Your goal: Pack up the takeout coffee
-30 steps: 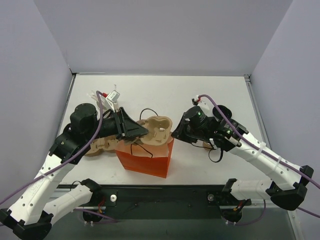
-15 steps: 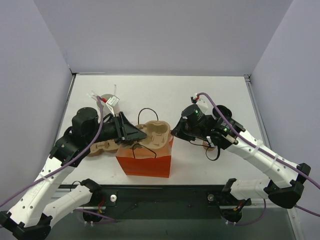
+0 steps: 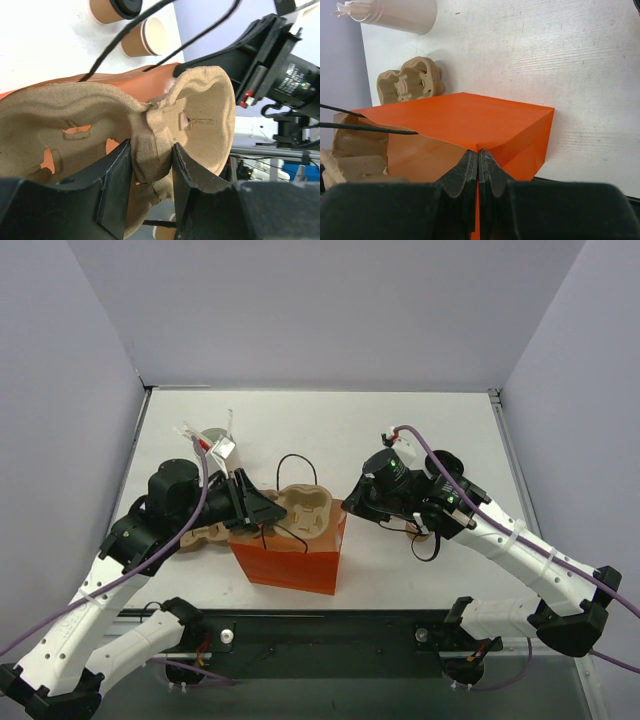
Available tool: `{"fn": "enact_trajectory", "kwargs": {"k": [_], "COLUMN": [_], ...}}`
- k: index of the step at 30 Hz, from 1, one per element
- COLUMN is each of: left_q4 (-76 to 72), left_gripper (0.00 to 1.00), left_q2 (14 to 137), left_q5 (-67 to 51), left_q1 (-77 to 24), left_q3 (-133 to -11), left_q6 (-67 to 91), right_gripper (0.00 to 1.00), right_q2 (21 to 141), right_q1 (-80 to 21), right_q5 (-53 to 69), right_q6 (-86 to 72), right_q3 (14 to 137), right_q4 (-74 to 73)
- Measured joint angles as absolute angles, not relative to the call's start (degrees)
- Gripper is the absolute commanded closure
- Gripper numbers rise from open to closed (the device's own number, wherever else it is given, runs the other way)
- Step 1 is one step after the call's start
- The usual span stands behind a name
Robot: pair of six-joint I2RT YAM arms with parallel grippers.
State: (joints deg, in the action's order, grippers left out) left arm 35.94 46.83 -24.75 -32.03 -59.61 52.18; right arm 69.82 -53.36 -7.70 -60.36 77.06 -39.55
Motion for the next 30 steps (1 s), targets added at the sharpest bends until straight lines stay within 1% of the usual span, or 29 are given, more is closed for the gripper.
{"fn": "enact_trajectory", "kwargs": {"k": [21, 27, 30], "left_q4": [37.12, 38.15, 38.63], "left_gripper": [0.59, 0.5, 0.47], "left_q2": [50.59, 52.42, 53.23], "left_q5": [-20.64, -19.2, -18.68], "left_q1": [-33.47, -35.66, -36.32], "left_q3": [-58.63, -58.3, -58.3], "left_q6": [44.01, 42.3, 41.39], "right_gripper": [1.0, 1.0, 1.0], "right_q2": [69.43, 69.43, 69.43], "right_q1": [-54.06, -54.06, -54.06], "right_q5": [-7.18, -7.2, -7.2], "right_q6": [-56.47, -55.83, -55.57], "right_q3": [77.06, 77.47, 77.73], "right_q4": [-39.2, -39.2, -39.2]}}
